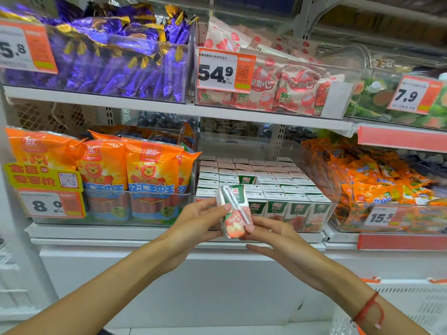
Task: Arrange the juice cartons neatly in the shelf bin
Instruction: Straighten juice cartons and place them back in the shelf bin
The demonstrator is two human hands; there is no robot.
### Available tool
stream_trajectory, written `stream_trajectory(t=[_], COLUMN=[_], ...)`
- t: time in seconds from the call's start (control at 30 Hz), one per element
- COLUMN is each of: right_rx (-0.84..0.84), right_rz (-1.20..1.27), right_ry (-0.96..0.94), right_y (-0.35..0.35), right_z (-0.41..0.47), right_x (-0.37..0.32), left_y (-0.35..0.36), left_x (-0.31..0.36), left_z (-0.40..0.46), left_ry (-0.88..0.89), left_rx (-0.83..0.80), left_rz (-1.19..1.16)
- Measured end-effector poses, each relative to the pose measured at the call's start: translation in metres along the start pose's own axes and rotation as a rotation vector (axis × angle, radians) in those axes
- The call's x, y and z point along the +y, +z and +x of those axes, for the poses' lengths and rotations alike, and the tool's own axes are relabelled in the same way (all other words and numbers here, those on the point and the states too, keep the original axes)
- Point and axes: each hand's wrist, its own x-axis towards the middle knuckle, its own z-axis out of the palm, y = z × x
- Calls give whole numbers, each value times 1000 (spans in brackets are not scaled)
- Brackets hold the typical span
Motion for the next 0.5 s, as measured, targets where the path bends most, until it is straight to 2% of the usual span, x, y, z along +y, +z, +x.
stream_trajectory(t=[0.2, 0.3, 0.37, 0.5], right_rx=[78, 164, 253, 397], right_rz=[-3, -62, -126, -389], right_ry=[-72, -95, -141, -336], right_y=[2, 2, 3, 14], right_z=[2, 3, 3, 1], right_x=[4, 4, 3, 4], left_y=[0, 0, 0, 8], left_x=[-2, -4, -7, -6], left_z=[1, 2, 2, 2], left_ry=[6, 22, 16, -54], left_rx=[-53, -1, 66, 70], left_rz=[-31, 8, 57, 9])
